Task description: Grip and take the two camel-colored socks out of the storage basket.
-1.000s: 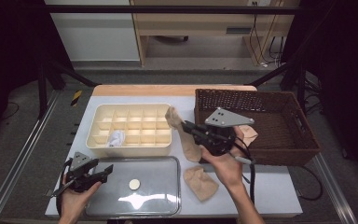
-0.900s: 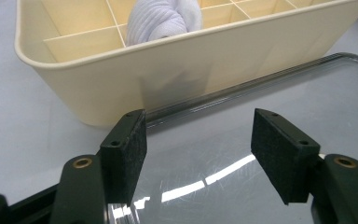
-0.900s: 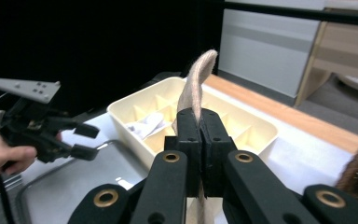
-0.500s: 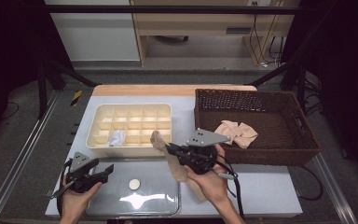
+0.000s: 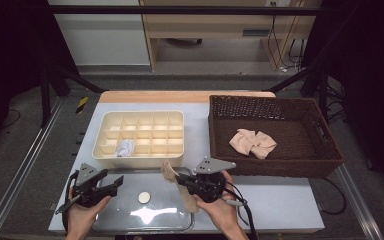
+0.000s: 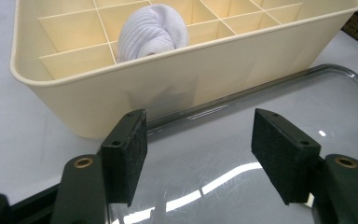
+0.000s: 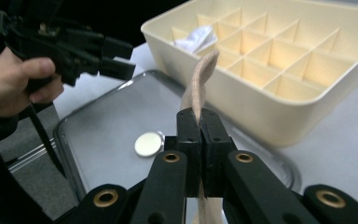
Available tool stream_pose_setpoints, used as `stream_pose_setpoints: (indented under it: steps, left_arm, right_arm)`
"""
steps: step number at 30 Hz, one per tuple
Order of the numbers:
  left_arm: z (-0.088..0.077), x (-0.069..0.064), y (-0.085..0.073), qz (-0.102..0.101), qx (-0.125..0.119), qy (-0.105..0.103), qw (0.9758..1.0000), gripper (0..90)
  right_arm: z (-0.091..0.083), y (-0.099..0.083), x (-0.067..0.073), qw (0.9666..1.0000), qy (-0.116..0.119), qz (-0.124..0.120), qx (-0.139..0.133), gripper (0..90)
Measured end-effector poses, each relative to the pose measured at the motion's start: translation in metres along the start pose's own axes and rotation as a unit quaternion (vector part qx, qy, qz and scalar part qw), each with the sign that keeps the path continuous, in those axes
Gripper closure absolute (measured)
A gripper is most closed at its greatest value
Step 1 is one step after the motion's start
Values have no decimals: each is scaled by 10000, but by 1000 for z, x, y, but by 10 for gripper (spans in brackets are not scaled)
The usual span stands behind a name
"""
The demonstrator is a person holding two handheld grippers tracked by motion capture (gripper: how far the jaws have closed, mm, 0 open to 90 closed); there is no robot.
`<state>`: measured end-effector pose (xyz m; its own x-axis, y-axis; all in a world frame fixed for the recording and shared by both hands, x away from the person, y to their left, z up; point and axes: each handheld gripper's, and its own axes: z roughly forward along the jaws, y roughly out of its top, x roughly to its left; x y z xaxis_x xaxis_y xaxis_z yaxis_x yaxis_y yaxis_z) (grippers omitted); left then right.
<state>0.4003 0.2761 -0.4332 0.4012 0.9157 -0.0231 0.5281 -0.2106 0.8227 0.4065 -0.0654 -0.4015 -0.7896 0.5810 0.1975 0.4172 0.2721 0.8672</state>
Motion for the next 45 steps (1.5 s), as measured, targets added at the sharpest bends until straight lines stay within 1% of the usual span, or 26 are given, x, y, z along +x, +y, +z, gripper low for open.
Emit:
stream_pose_setpoints:
  steps: [3, 6, 9, 10, 11, 14, 18, 22, 25, 28, 31, 35, 39, 42, 45]
  left_arm:
    - [-1, -1, 1, 25, -5, -8, 10000, 358]
    - [0, -2, 1, 23, -8, -24, 10000, 358]
    - [-1, -2, 0, 21, -6, -52, 10000, 358]
    - [-1, -2, 0, 16, -8, -54, 10000, 358]
    - [0, -1, 0, 11, -1, -56, 10000, 358]
    - [1, -1, 0, 14, 34, -40, 10000, 358]
    - [2, -2, 0, 17, 35, -65, 10000, 357]
    - [2, -3, 0, 56, 48, -65, 10000, 356]
    - [2, -2, 0, 34, 52, -59, 10000, 352]
    - [1, -2, 0, 15, 34, -79, 10000, 351]
    - [1, -3, 0, 15, 38, -90, 10000, 350]
    - [0, -5, 1, 36, 19, -95, 9999, 349]
    - [-1, -6, 1, 49, 20, -104, 9999, 349]
    - [-1, -7, 2, 38, 24, -101, 9999, 349]
    - [-1, -8, 2, 14, -8, -104, 9999, 349]
  right_arm:
    - [6, -8, -1, 9999, -31, 31, 102, 887]
    - [10, -14, -5, 9997, -56, 128, 179, 887]
    - [15, -20, -12, 9993, -214, 164, 272, 885]
    - [17, -22, -15, 9989, -291, 172, 311, 884]
    - [18, -24, -18, 9984, -363, 240, 355, 884]
    - [22, -31, -27, 9971, -483, 352, 467, 878]
    - [24, -37, -33, 9953, -608, 467, 590, 859]
    - [26, -40, -37, 9934, -728, 492, 739, 816]
    - [28, -43, -40, 9924, -803, 445, 825, 785]
    - [28, -43, -41, 9917, -898, 396, 828, 759]
    - [26, -42, -42, 9915, -925, 454, 790, 730]
    - [21, -39, -42, 9931, -884, 431, 639, 711]
    - [14, -33, -39, 9938, -926, 283, 550, 700]
    - [9, -29, -37, 9946, -913, 205, 453, 702]
    - [4, -27, -35, 9953, -860, 111, 427, 725]
